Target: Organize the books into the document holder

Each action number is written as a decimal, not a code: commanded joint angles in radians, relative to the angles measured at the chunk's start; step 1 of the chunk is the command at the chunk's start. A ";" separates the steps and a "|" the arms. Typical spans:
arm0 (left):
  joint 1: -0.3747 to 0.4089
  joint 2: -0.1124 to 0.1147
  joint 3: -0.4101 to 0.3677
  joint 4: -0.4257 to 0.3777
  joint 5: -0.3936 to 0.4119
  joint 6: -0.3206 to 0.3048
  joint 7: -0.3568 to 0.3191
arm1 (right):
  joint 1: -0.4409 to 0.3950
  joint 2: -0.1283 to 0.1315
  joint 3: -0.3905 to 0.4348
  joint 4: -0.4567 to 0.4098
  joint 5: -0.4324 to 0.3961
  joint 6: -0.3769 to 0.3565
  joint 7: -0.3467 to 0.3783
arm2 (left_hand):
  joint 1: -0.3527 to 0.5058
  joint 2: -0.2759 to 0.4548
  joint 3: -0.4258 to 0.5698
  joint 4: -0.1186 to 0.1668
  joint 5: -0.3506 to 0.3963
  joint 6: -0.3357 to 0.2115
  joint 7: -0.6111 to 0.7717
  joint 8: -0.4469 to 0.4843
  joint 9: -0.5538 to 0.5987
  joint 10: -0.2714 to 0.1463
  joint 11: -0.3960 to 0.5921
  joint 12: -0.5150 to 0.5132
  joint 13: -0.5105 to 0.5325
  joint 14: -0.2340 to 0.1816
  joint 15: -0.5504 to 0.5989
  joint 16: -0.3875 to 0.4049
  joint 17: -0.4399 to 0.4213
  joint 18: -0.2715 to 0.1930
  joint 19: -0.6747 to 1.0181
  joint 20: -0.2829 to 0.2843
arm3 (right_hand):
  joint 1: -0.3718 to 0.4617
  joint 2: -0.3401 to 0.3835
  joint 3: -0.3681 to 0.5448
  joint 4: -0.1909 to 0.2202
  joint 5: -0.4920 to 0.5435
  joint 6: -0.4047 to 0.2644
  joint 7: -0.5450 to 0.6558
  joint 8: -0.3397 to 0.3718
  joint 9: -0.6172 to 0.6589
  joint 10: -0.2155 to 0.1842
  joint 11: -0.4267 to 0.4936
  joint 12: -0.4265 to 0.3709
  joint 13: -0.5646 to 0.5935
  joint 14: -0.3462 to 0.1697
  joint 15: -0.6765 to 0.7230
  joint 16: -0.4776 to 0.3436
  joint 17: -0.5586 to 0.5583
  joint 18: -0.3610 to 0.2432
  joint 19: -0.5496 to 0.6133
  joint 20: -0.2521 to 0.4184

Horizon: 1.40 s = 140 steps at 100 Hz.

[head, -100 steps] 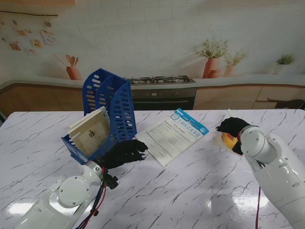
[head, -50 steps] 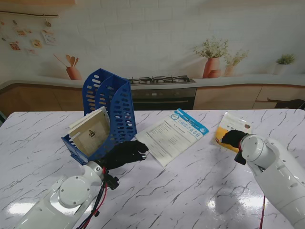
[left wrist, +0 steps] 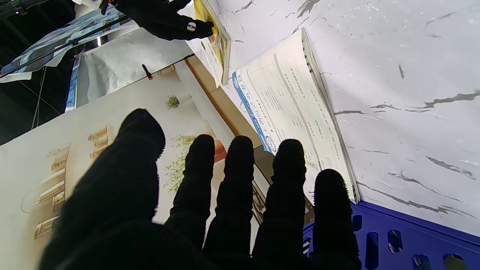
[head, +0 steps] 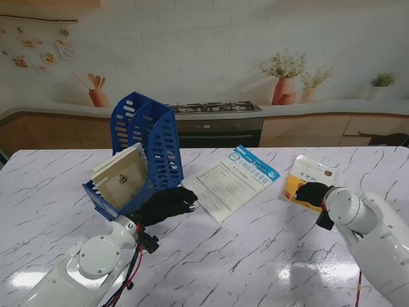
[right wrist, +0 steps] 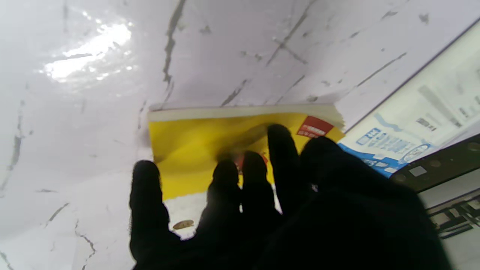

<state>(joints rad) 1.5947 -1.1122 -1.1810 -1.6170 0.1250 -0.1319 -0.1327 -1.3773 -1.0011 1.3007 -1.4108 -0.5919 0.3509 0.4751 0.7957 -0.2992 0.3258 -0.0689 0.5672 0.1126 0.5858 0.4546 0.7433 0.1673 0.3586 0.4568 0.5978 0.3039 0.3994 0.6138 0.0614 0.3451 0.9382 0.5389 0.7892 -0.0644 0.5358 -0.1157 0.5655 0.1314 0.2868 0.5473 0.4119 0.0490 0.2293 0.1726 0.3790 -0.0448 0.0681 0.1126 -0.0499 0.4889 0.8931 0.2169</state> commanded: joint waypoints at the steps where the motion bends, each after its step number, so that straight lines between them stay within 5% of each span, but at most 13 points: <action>1: 0.006 -0.006 -0.001 0.003 -0.006 -0.022 -0.011 | -0.073 -0.011 -0.010 0.007 0.011 -0.003 0.031 | 0.018 0.041 -0.039 0.028 0.013 0.010 0.005 -0.012 -0.005 0.002 0.019 0.006 -0.008 0.010 0.024 0.007 -0.017 -0.020 0.029 0.007 | 0.027 0.026 0.011 -0.012 0.019 0.023 0.041 -0.022 0.076 0.031 0.113 0.047 0.058 0.003 0.084 0.039 -0.011 -0.513 0.007 -0.006; 59: -0.014 -0.004 0.001 0.021 -0.013 -0.036 -0.026 | -0.324 -0.004 0.110 -0.252 0.041 -0.028 0.084 | 0.025 0.045 -0.052 0.031 0.010 0.010 0.003 -0.014 -0.006 -0.001 0.017 0.005 -0.010 0.009 0.021 0.004 -0.022 -0.024 0.020 0.004 | 0.038 0.026 -0.003 -0.015 0.026 0.032 0.064 -0.049 0.098 0.048 0.101 0.042 0.073 0.025 0.079 0.037 -0.016 -0.503 0.029 0.006; 110: -0.070 -0.004 0.022 0.072 -0.035 -0.056 -0.047 | -0.494 0.015 0.184 -0.415 0.080 -0.152 0.189 | 0.030 0.050 -0.061 0.033 0.008 0.015 0.001 -0.016 -0.011 0.002 0.017 0.005 -0.015 0.011 0.020 0.004 -0.030 -0.026 0.011 0.002 | 0.062 0.045 -0.043 -0.009 0.013 0.046 0.060 -0.054 0.083 0.057 0.092 0.039 0.065 0.028 0.067 0.030 -0.018 -0.496 0.021 0.002; 140: -0.088 -0.006 0.026 0.087 -0.033 -0.059 -0.044 | -0.665 0.003 0.270 -0.553 0.106 -0.219 0.153 | 0.032 0.051 -0.065 0.033 0.009 0.013 0.001 -0.016 -0.010 0.001 0.017 0.004 -0.016 0.010 0.018 0.003 -0.034 -0.025 0.007 0.002 | 0.058 0.023 -0.057 -0.014 0.044 0.016 0.087 -0.047 0.132 0.043 0.112 0.046 0.114 0.027 0.091 0.040 0.005 -0.489 0.027 0.004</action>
<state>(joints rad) 1.5119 -1.1119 -1.1588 -1.5366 0.0942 -0.1646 -0.1719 -1.9789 -0.9839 1.5695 -1.9403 -0.4973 0.1386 0.6530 0.8058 -0.2882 0.3029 -0.0599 0.5677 0.1346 0.5861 0.4431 0.7433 0.1685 0.3591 0.4568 0.5971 0.3052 0.3997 0.6139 0.0471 0.3444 0.9382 0.5389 0.8289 -0.0505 0.4977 -0.1157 0.5712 0.1569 0.3392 0.5134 0.5020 0.0551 0.3183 0.2087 0.3824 -0.0651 0.0188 0.0983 -0.0499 0.4889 0.9076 0.2169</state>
